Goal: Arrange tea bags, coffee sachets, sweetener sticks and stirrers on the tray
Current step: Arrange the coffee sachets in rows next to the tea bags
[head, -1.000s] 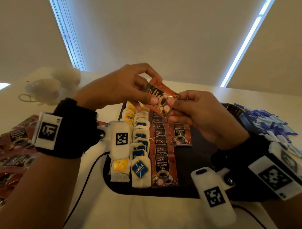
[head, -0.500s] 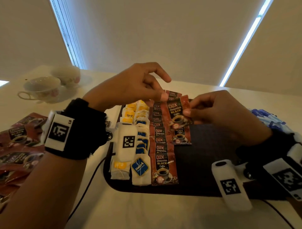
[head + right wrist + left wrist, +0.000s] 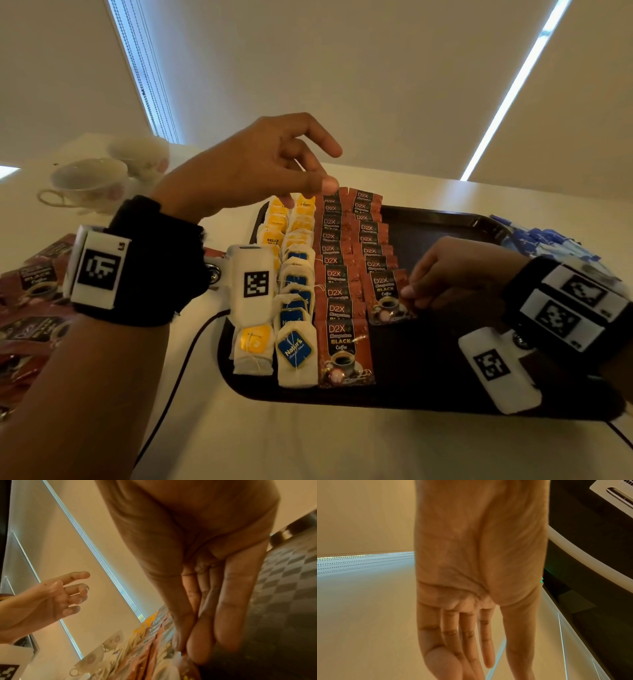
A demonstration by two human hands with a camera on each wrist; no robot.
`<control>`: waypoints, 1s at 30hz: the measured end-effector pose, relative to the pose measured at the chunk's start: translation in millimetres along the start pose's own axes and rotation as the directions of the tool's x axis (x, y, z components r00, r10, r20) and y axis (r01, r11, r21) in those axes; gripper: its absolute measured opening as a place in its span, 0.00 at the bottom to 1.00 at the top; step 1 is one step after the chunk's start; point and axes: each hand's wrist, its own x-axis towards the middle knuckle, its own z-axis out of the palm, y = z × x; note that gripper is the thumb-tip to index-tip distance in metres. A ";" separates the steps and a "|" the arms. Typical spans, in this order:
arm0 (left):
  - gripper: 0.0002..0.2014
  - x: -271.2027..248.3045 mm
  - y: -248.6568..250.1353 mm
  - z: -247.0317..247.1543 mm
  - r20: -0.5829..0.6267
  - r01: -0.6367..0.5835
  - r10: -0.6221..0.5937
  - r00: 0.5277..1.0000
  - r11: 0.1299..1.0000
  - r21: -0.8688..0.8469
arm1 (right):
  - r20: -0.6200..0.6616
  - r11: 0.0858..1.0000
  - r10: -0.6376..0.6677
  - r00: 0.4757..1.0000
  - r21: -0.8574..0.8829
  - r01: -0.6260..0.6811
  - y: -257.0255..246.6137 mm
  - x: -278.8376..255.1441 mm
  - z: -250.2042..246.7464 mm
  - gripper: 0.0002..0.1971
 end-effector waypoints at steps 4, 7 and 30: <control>0.28 0.3 -2.4 -1.0 0.014 0.005 -0.005 1.000 1.000 0.020 | -0.023 1.000 -0.007 1.000 0.000 0.007 -5.2 1.5 4.8 0.02; 0.28 1.0 -2.5 -1.0 0.029 0.006 -0.006 1.000 0.999 0.033 | -0.041 1.000 -0.011 0.999 -0.009 0.011 -7.7 2.7 6.4 0.05; 0.16 -10.2 13.3 0.5 -0.043 -0.064 0.067 0.997 0.995 0.074 | -0.249 0.876 -0.424 0.871 0.132 0.464 -23.1 -49.2 17.2 0.16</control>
